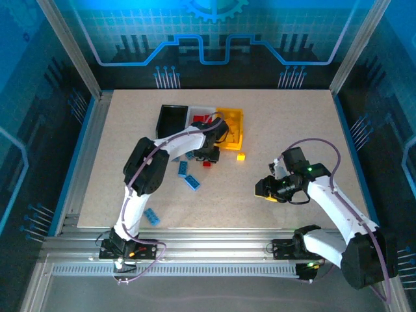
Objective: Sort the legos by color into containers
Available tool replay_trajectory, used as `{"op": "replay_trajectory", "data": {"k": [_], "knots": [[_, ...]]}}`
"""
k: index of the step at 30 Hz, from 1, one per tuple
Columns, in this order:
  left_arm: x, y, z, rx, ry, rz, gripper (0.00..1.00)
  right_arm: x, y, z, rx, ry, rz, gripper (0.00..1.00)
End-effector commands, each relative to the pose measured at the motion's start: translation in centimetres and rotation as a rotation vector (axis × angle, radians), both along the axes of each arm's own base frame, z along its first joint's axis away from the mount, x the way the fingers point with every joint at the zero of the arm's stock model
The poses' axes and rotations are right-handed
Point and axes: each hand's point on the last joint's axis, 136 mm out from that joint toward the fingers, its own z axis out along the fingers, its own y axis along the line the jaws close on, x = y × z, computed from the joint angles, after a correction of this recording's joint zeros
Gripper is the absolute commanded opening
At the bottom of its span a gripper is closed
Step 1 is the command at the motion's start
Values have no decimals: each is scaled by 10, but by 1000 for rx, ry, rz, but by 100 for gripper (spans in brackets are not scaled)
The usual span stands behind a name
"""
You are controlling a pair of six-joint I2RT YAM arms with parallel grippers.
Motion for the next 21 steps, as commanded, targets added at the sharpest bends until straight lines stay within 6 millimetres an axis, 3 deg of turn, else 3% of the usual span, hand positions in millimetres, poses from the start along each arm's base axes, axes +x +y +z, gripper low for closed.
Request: {"op": "replay_trajectory", "data": {"k": [1,5,8,17,21], "knots": [[-28,-5,9,-92,60,87,35,-1,-3,-2,-2,0,-18,52],[-30,-4,28,-174,38,161,35,-1,-2,-5,7,4,-25,52],[-19,2,45,-223,16,205,35,0,-1,-7,12,7,-29,52],[65,41,99,-291,-87,310,35,-2,-2,-5,13,2,-40,52],[104,45,113,-276,-129,307,36,-4,-3,-2,11,-2,-49,52]]}}
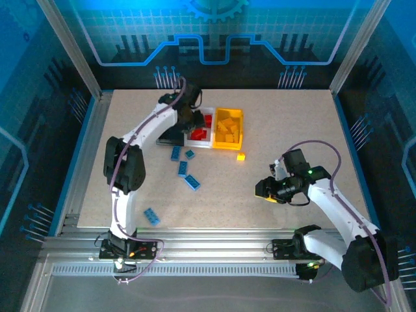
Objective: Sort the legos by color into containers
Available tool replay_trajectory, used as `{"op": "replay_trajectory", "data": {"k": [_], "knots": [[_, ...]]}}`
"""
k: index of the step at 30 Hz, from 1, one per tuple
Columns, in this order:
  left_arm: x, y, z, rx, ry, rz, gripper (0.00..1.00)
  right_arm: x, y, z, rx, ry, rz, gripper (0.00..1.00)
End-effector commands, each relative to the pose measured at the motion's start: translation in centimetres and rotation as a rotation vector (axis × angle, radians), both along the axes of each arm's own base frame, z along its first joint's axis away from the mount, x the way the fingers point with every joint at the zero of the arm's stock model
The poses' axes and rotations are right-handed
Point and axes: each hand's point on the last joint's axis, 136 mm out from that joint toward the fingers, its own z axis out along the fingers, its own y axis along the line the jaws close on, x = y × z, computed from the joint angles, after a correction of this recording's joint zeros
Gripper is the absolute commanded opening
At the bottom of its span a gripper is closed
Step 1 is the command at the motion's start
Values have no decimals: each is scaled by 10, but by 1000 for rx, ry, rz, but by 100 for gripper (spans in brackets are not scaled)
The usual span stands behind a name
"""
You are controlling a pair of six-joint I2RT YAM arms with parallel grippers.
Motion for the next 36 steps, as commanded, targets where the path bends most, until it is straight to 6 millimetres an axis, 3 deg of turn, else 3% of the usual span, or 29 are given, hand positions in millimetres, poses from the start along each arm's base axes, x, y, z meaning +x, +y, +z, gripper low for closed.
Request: {"op": "replay_trajectory", "data": {"k": [1,8,13,15,20,25,29,36], "knots": [[9,3,-11,47,59,-30,36,-4,-3,3,0,13,-21,52],[36,3,-25,69,68,-20,36,-6,-9,14,-31,-17,-20,52],[36,6,-39,80,90,-8,38,-10,-13,14,-50,-23,-17,53],[34,4,-42,77,99,-9,43,-10,-13,15,-47,-20,-15,53],[28,4,-35,70,84,-17,52,-8,-11,18,-47,-18,-4,56],[13,9,-28,70,81,-21,54,-5,-8,21,-41,-22,1,57],[-3,8,-10,58,46,-33,55,-2,-7,22,-35,-24,-5,58],[-58,-10,5,27,14,-68,56,10,-7,21,-42,-35,-32,61]]}}
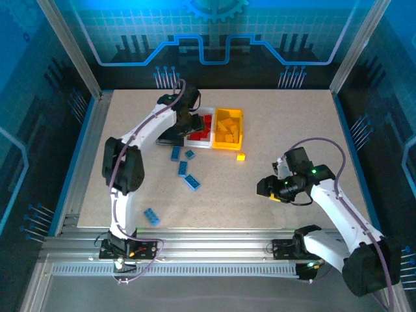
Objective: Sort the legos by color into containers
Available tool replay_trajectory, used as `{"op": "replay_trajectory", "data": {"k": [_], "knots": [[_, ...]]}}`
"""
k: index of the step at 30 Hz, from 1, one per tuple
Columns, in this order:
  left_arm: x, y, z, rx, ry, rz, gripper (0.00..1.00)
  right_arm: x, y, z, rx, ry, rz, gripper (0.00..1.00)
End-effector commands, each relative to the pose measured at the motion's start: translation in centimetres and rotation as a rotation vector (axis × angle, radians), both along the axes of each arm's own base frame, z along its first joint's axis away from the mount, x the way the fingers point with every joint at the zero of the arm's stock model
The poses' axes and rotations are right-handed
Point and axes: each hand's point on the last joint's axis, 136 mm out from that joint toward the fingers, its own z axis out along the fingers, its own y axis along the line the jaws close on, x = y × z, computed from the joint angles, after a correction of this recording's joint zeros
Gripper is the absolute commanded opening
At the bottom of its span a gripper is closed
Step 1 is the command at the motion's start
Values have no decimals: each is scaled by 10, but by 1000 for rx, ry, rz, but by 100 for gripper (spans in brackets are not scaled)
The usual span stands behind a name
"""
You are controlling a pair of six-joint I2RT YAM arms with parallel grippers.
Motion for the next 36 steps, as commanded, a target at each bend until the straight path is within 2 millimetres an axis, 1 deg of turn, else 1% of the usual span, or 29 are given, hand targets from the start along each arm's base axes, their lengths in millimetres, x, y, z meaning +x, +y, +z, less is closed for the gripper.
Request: {"op": "replay_trajectory", "data": {"k": [1,3,6,9,11,13,17,20,22,27,30,34,36], "knots": [[-28,-23,15,-44,-46,-21,57,13,1,7,4,-28,-24,62],[-46,-34,12,-77,-35,-33,57,18,1,5,-5,-34,-32,64],[-73,-49,-3,-107,7,-53,61,30,1,4,-18,-41,-40,67],[-88,-54,-11,-140,29,-43,62,48,0,5,-44,-78,-46,70],[-89,-55,-11,-150,30,-43,63,59,-3,1,-70,-102,-49,72],[-85,-57,-3,-143,21,-64,66,71,-4,-3,-96,-127,-47,73],[-79,-65,8,-151,6,-93,69,87,-6,-11,-142,-175,-1,75],[-77,-68,9,-161,8,-98,71,95,-9,-14,-186,-186,33,75],[-80,-69,7,-162,11,-94,72,106,-11,-12,-213,-192,41,76],[-85,-64,3,-165,13,-74,75,117,-10,-22,-233,-144,58,78],[-86,-65,4,-173,19,-67,75,124,-9,-24,-238,-138,49,83],[-85,-67,16,-194,-2,-57,76,133,-9,-30,-251,-133,43,85],[-86,-65,19,-191,-6,-59,76,139,-10,-34,-263,-132,39,85]]}}
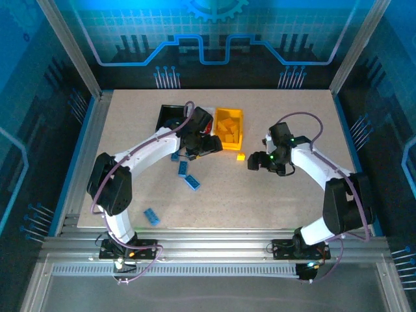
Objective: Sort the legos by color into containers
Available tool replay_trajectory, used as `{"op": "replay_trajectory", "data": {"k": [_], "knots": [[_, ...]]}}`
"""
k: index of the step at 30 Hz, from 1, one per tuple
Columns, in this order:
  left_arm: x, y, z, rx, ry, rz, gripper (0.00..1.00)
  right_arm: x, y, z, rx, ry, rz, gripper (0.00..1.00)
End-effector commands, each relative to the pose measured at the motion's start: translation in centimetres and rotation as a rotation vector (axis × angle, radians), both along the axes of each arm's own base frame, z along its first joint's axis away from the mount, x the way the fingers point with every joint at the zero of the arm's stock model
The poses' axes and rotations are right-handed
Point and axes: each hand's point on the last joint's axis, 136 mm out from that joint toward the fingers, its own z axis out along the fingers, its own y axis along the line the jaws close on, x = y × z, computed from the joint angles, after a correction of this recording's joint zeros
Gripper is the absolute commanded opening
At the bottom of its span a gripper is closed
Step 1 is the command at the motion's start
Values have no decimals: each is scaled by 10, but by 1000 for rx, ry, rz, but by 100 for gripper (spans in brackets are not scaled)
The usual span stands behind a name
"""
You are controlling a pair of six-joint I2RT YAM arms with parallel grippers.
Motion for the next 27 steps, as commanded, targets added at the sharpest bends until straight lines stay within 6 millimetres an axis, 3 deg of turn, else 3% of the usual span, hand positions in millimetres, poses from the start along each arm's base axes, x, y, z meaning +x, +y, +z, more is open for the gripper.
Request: {"op": "replay_trajectory", "data": {"k": [1,6,16,27], "knots": [[-7,-1,23,-40,-21,2,77,18,-2,-1,-25,-29,-4,85],[-18,6,14,-31,3,8,78,36,0,-12,-44,-16,-16,83],[-38,24,8,-13,16,18,79,49,45,-28,-61,-8,116,80],[-57,48,3,-19,39,56,80,80,47,-44,-183,-10,128,76]]}}
